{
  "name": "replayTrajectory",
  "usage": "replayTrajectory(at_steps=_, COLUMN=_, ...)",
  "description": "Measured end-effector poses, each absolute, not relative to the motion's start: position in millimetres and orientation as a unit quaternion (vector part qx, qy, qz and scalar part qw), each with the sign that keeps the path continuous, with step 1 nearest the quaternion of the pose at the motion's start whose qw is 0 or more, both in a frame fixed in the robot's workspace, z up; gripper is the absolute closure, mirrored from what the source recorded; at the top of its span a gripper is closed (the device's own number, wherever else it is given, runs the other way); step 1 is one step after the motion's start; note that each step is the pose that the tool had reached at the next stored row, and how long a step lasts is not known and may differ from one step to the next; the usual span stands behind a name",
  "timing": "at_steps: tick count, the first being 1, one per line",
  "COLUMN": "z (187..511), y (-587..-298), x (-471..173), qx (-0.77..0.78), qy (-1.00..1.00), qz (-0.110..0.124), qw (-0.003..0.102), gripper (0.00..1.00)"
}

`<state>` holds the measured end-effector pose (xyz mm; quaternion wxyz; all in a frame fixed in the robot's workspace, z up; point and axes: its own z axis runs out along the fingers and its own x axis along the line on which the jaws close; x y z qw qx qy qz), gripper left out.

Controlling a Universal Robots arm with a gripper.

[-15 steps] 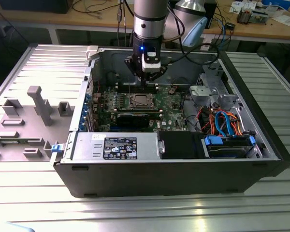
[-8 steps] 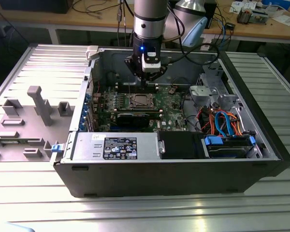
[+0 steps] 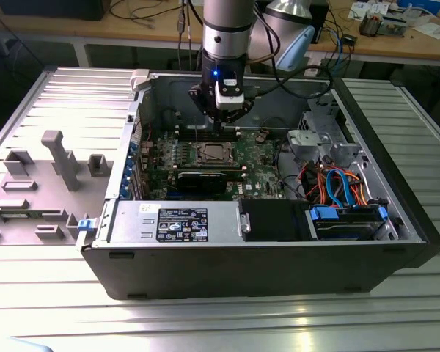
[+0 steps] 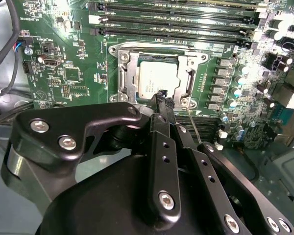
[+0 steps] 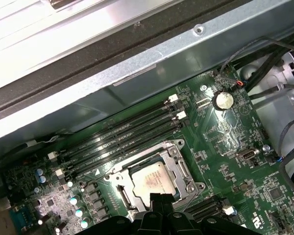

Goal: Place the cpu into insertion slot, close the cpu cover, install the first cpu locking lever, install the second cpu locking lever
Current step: 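Install the first cpu locking lever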

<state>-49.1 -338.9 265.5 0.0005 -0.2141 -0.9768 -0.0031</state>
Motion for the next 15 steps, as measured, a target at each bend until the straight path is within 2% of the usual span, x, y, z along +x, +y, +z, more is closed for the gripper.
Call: replayTrajectory(at_steps=15, z=265.5, y=-338.9, x=-49.3, qx=-0.175, qy=-0.985, qz=-0.003, qw=0.001, gripper=0.89)
